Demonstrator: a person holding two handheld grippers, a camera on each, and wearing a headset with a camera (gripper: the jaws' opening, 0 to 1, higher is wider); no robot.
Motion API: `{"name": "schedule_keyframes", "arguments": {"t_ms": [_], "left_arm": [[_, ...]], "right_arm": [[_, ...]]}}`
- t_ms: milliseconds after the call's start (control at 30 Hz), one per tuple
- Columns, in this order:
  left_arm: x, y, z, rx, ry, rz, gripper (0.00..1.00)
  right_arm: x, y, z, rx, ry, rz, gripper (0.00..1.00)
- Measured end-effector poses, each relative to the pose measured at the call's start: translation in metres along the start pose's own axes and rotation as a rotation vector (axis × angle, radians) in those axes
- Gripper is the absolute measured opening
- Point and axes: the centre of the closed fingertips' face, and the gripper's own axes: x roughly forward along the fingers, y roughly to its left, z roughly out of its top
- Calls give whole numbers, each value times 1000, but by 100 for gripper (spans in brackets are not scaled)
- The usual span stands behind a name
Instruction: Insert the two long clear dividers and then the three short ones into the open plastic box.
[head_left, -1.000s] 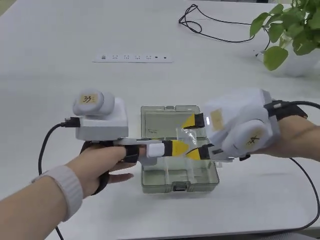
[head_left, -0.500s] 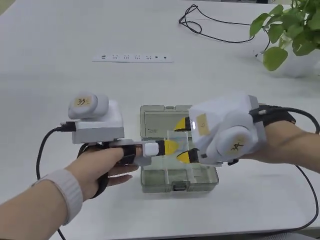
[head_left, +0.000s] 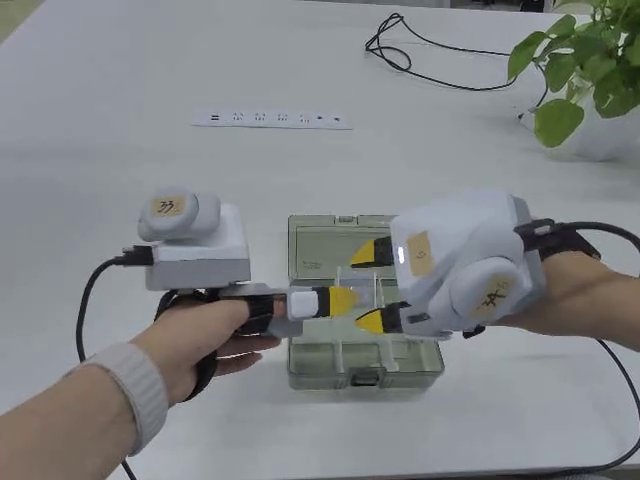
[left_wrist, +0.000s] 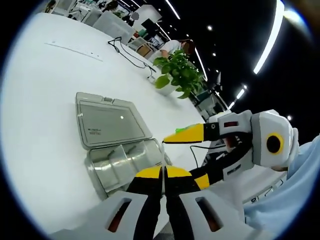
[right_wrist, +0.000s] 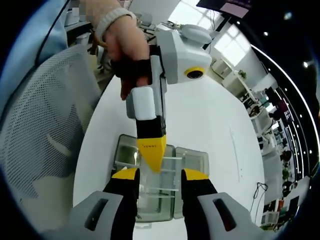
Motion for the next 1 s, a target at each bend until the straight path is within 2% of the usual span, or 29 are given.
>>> {"name": "schedule_keyframes", "arguments": {"t_ms": [67,133,167,200,233,367,433,567,633,700,733,767,800,833,867,933,1000], "left_arm": [[-2,1,0,32,8,0,0],[-5,1,-1,58,12,-10,0],[-6,-1,-2,101,17,-30,0],[-7,-2,-3,121,18,-36,0],[-8,-5,-6,166,32,-54,0],[-11,-5,-12,270,60,-51,0],[-12,-5,-15,324,62,-66,0],[-15,-9,-21,470,82,-97,0],[-16,-10,-23,508,82,-105,0],[-17,-16,-24,558,71,-133,0],[-17,-18,-25,575,73,-141,0],[-18,-23,-24,621,57,-165,0],[-18,-25,-23,636,47,-171,0],[-19,-28,-25,650,52,-181,0],[-19,-30,-25,663,43,-189,0],[-20,-33,-24,695,33,-203,0],[-21,-34,-23,712,23,-205,0]], "right_arm": [[-4,-3,0,-8,-9,0,33],[-7,-7,0,47,-19,2,32],[-10,-5,1,84,-37,22,31],[-12,-7,1,93,-37,22,29],[-15,-7,0,106,-39,43,26],[-21,-13,-5,110,-23,53,23],[-24,-11,-5,123,-30,84,21],[-29,-2,0,181,-50,183,17],[-31,2,5,219,-74,221,15],[-34,6,10,263,-90,271,13],[-31,5,5,271,-97,308,13],[-31,6,5,274,-104,323,12],[-32,6,6,273,-103,321,11],[-33,12,7,276,-104,362,10],[-34,14,9,273,-101,361,9],[-38,26,13,280,-101,423,8],[-39,30,14,280,-92,448,7]]}}
